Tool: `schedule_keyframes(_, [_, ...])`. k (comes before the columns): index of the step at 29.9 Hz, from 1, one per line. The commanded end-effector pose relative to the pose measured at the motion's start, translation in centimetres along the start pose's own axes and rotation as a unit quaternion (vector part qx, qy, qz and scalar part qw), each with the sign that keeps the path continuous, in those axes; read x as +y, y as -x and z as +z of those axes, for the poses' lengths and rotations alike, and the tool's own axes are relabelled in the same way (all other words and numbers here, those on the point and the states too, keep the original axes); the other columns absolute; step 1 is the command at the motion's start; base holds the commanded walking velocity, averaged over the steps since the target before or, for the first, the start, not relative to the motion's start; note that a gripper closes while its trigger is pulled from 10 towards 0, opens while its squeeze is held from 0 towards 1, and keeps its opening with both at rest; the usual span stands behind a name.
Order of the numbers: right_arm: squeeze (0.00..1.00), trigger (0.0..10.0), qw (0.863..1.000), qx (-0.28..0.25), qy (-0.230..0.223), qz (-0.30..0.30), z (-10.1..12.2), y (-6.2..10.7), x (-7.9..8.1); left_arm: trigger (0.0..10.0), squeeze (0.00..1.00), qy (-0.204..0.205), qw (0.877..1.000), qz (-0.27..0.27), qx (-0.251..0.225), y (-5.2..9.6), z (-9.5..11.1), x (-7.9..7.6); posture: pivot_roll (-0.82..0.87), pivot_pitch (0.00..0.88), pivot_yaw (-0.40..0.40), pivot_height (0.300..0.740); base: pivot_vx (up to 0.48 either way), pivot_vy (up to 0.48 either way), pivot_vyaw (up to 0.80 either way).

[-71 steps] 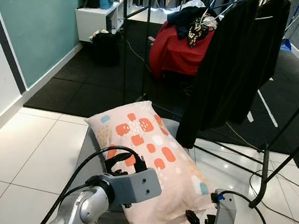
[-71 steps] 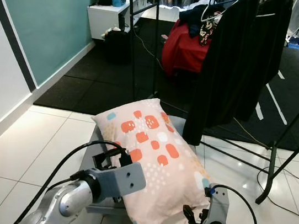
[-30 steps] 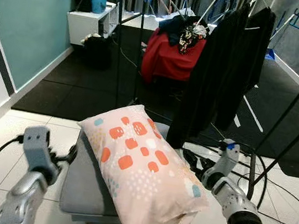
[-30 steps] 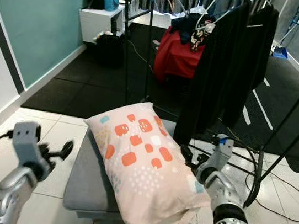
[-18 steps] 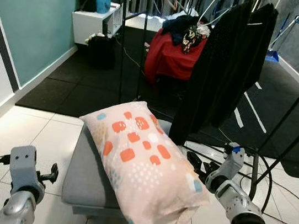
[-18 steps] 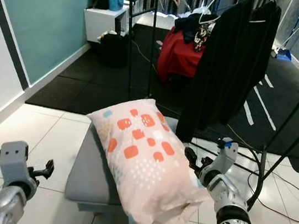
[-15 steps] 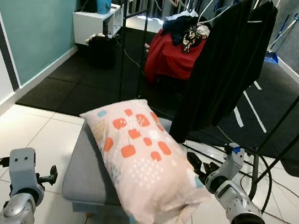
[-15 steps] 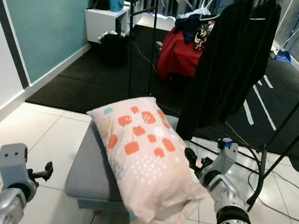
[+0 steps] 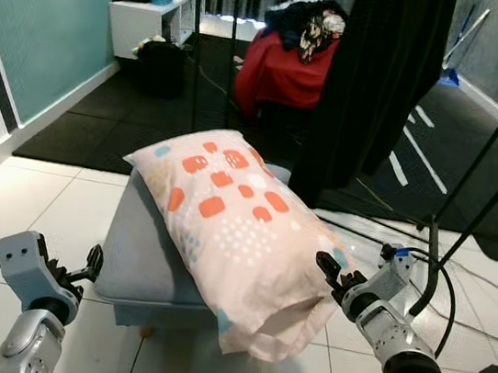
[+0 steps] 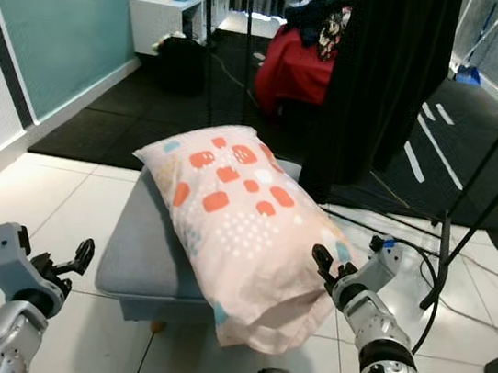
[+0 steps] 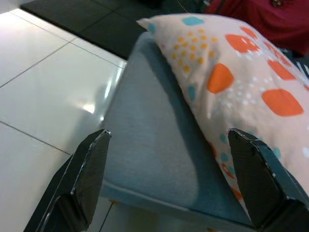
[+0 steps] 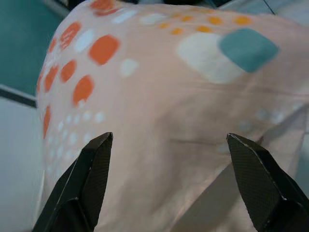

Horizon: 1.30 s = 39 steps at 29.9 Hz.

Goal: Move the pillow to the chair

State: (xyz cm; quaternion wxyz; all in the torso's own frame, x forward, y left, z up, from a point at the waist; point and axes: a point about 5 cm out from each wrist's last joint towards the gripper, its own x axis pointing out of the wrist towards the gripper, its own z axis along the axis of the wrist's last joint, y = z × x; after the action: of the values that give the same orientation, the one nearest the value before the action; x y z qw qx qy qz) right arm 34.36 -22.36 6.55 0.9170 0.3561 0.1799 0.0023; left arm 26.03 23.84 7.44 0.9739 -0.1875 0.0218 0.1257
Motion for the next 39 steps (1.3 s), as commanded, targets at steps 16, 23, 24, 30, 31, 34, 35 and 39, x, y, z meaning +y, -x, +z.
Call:
schedule_keyframes(16, [0.0,10.0,0.985,0.011,-0.16,0.059,-2.9,-0.7,2.0,10.0,0.0,-0.016,0.999,-0.046,-0.022,2.9,3.1,-0.5,-0.01,0.22,0.013,0.48,0.0,0.0,0.0])
schedule_keyframes(23, [0.0,10.0,0.981,0.021,-0.175,0.078,-3.3,-0.9,2.9,10.0,0.0,-0.022,0.998,-0.051,-0.026,3.6,3.7,-0.6,0.01,0.246,0.018,0.46,0.0,0.0,0.0])
schedule_keyframes(24, [0.0,10.0,0.98,0.026,-0.177,0.083,-3.5,-1.0,3.1,10.0,0.0,-0.025,0.998,-0.052,-0.025,3.8,3.8,-0.6,0.01,0.248,0.02,0.455,0.0,0.0,0.0])
schedule_keyframes(30, [0.0,10.0,0.975,0.063,-0.172,0.128,-4.5,-1.3,4.8,10.0,0.0,-0.035,0.998,-0.053,-0.025,4.4,4.3,-0.6,0.02,0.272,0.023,0.44,0.0,0.0,0.0])
schedule_keyframes(31, [0.0,10.0,0.973,0.074,-0.169,0.14,-4.7,-1.3,5.2,10.0,0.0,-0.038,0.998,-0.053,-0.024,4.6,4.4,-0.7,0.02,0.277,0.022,0.44,0.0,0.0,0.0])
schedule_keyframes(34, [0.0,10.0,0.969,0.091,-0.165,0.158,-5.0,-1.5,6.2,10.0,0.0,-0.041,0.997,-0.053,-0.025,4.8,4.7,-0.7,0.02,0.289,0.025,0.44,0.0,0.0,0.0])
schedule_keyframes(35, [0.0,10.0,0.97,0.098,-0.154,0.158,-5.2,-1.6,6.6,10.0,0.0,-0.042,0.997,-0.052,-0.024,5.0,4.8,-0.7,0.02,0.292,0.025,0.44,0.0,0.0,0.0])
schedule_keyframes(39, [0.0,10.0,0.982,0.09,-0.132,0.103,-5.1,-2.1,6.7,10.0,0.0,-0.048,0.997,-0.052,-0.02,5.3,5.0,-0.6,0.02,0.303,0.028,0.44,0.0,0.0,0.0])
